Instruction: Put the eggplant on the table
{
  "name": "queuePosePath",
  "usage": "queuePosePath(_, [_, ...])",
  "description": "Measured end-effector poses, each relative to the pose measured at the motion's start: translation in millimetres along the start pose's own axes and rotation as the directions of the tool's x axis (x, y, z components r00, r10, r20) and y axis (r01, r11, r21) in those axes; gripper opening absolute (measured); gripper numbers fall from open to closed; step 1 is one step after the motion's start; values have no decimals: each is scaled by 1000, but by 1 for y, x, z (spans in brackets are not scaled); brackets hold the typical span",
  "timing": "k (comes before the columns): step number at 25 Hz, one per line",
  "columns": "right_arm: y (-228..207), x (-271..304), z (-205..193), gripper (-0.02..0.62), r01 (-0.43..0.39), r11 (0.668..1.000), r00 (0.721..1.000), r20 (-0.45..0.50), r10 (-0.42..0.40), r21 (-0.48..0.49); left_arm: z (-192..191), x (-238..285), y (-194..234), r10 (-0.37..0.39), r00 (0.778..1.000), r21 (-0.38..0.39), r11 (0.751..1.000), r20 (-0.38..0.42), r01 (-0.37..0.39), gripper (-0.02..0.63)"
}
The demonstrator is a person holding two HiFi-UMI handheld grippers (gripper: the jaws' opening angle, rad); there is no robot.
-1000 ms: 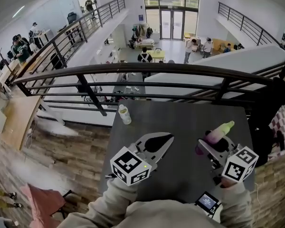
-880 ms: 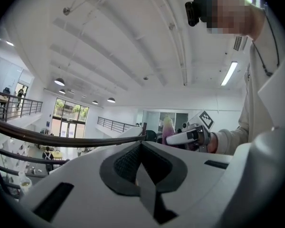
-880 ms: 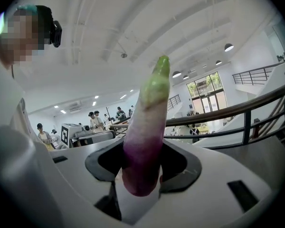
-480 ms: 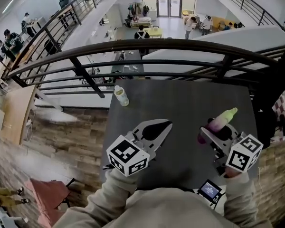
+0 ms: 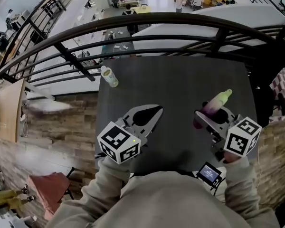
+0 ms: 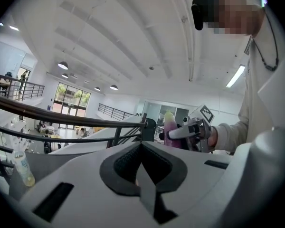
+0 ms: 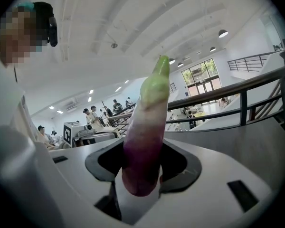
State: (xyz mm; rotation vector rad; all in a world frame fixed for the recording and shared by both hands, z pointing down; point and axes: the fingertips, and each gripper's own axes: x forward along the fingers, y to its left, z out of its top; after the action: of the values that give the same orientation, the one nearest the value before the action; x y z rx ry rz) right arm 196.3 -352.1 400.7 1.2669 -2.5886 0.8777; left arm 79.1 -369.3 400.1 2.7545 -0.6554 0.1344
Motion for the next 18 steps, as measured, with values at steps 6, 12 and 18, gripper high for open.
queuePosePath(6, [-12,5,-12,219,5,999,1000,-25,-4,38,-19,8,4,3,999,-45,999,-36,-5,2])
queuePosePath(12, [-21,12,-23,219,3,998,999,-48,0,65,-34,19,3,-6,998,-78,997,-57,2,2])
queuePosePath(18, [-21,22,-51,219,-6,995,996,-87,15,97,-60,20,0,-15,996,-123,992,-88,4,2])
